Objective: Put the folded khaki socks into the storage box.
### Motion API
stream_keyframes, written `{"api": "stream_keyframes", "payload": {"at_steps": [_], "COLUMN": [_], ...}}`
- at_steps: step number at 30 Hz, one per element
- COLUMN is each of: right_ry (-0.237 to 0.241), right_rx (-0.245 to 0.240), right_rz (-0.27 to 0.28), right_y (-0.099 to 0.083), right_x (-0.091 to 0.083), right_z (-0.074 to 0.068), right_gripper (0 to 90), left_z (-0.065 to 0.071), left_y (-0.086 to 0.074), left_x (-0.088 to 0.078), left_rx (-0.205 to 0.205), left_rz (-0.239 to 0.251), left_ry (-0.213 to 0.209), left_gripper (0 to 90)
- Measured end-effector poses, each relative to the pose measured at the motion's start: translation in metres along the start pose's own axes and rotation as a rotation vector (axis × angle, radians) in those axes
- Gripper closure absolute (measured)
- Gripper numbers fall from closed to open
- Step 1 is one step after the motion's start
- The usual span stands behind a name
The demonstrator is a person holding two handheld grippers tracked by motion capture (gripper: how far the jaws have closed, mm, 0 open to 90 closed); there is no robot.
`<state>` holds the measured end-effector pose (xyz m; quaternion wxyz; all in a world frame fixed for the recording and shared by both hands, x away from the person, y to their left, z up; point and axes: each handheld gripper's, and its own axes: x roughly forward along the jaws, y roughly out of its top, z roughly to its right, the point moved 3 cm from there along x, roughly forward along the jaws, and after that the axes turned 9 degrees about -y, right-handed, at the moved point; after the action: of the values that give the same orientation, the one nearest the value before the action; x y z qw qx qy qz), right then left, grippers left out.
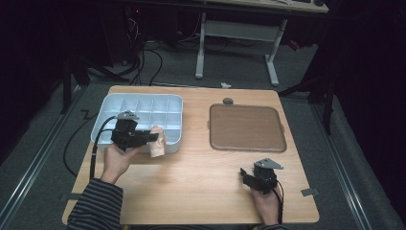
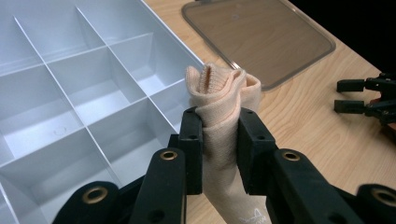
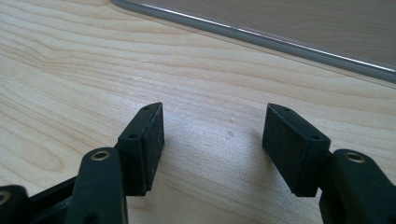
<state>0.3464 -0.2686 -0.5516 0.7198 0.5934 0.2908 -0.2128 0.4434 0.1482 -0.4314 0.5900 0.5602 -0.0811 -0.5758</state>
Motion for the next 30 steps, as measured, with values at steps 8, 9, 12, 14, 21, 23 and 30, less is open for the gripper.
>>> {"api": "stream_keyframes", "payload": {"at_steps": [8, 9, 12, 14, 21, 23, 30], "right_ry": [0.0, 0.0, 0.0, 0.0, 0.0, -0.001, -0.003], "right_rx": [0.001, 0.001, 0.0, 0.0, 0.0, 0.001, 0.005], "right_rz": [0.0, 0.0, 0.0, 0.0, 0.0, 0.0, -0.002], "right_y": [0.0, 0.0, 0.0, 0.0, 0.0, 0.0, 0.0], "right_x": [0.0, 0.0, 0.0, 0.0, 0.0, 0.0, 0.0], "right_z": [0.0, 0.0, 0.0, 0.0, 0.0, 0.0, -0.001], "right_gripper": [39.0, 39.0, 39.0, 39.0, 39.0, 39.0, 38.9], "left_z": [-0.012, -0.014, -0.021, -0.026, -0.038, -0.041, -0.053], "left_y": [0.008, 0.009, 0.009, 0.008, 0.007, 0.007, 0.005], "left_x": [-0.006, -0.007, -0.01, -0.012, -0.017, -0.016, -0.014], "left_rx": [-0.003, -0.009, -0.022, -0.027, -0.033, -0.031, -0.051], "left_rz": [0.005, 0.01, 0.016, 0.017, 0.032, 0.03, 0.031], "left_ry": [0.028, 0.026, 0.034, 0.037, 0.059, 0.064, 0.074], "left_gripper": [74.4, 74.4, 74.5, 74.6, 75.0, 75.0, 75.0]}}
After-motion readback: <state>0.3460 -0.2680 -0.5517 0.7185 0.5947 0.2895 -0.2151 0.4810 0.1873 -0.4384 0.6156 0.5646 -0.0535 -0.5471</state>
